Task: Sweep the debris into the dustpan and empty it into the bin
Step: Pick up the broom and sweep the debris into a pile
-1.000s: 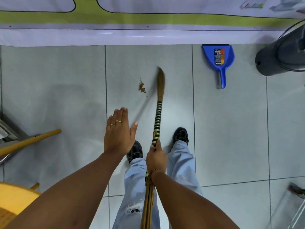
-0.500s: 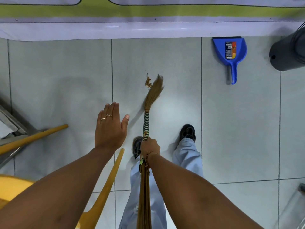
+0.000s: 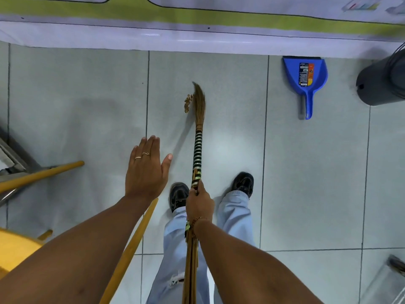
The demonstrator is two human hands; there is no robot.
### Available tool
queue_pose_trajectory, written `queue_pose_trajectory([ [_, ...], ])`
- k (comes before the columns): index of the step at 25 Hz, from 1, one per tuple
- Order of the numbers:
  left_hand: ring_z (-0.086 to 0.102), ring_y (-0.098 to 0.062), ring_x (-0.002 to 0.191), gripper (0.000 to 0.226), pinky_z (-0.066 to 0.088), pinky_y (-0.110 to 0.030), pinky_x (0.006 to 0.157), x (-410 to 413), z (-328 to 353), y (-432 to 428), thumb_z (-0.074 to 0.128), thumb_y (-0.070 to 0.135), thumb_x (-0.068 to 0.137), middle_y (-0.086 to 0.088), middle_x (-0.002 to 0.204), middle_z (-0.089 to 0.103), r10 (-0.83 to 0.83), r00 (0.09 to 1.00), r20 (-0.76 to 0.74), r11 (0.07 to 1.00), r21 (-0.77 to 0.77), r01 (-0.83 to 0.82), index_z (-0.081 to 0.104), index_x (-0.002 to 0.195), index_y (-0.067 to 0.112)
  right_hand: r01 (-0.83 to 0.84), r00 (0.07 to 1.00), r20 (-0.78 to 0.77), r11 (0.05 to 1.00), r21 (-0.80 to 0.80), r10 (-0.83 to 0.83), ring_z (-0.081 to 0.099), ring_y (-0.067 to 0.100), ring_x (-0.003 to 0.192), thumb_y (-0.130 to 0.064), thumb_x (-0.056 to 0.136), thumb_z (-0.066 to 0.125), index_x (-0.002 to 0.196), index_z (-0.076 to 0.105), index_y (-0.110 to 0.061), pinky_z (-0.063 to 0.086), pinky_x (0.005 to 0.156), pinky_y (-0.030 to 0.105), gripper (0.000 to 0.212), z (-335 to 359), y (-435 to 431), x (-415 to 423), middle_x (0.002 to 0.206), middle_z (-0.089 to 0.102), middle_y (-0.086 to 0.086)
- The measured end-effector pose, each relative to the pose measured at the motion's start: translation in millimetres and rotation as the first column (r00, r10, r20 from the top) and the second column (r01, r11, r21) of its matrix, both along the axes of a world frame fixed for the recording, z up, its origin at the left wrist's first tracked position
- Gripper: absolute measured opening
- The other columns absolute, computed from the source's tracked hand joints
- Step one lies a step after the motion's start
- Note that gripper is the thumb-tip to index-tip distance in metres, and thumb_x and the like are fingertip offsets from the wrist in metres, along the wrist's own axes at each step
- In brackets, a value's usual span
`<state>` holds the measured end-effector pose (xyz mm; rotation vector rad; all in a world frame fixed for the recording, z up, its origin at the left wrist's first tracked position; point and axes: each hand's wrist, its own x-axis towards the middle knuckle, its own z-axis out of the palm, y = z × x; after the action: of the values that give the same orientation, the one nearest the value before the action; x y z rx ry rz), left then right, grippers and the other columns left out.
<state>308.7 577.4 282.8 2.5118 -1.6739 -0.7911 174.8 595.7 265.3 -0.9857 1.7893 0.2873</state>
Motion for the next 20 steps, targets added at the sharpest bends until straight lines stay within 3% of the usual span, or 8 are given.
queue_pose_trajectory([
  [4,0.036,-0.037,0.133,0.059,0.029,-0.048,0.112,-36,0,-11,0.033,0.037,0.091,-0.024,0.139,0.045,0.019,0.999,-0.045,1.0,0.01,-0.018,0.038,0.134,-0.003,0.002,1.0,-0.019,0.995,-0.102,-0.004,0.062,0.034,0.102,-0.028,0.099,0.037,0.146,0.035,-0.026,0.052,0.09,0.039,0.047,9,-19,-37,0.11,0.069,0.019],
  [8,0.034,-0.034,0.135,0.062,0.025,-0.045,0.112,-68,-1,-31,0.029,0.042,0.091,-0.021,0.141,0.044,0.046,0.996,-0.07,0.999,-0.013,-0.047,0.038,0.135,-0.001,-0.16,0.985,-0.084,0.979,-0.126,0.15,0.057,0.037,0.112,-0.024,0.1,0.035,0.146,0.034,-0.022,0.047,0.095,0.037,0.047,-3,-102,-77,0.123,0.063,0.018],
  [13,0.032,-0.034,0.136,0.068,0.024,-0.044,0.113,-95,-11,-69,0.021,0.046,0.09,-0.021,0.142,0.042,0.057,0.997,-0.042,0.998,-0.021,-0.058,0.036,0.136,-0.001,-0.489,0.855,-0.191,0.872,0.018,0.483,0.054,0.034,0.116,-0.018,0.095,0.038,0.134,0.045,-0.01,0.046,0.091,0.036,0.04,-33,-201,-105,0.128,0.057,0.016],
  [20,0.033,-0.034,0.136,0.066,0.024,-0.043,0.113,-134,-33,-113,0.022,0.045,0.091,-0.021,0.141,0.044,0.097,0.995,-0.021,0.994,-0.041,-0.098,0.036,0.136,-0.001,-0.677,0.718,-0.151,0.732,0.075,0.679,0.057,0.033,0.109,-0.017,0.094,0.04,0.137,0.04,-0.019,0.047,0.081,0.036,0.044,-57,-198,-144,0.121,0.057,0.014],
])
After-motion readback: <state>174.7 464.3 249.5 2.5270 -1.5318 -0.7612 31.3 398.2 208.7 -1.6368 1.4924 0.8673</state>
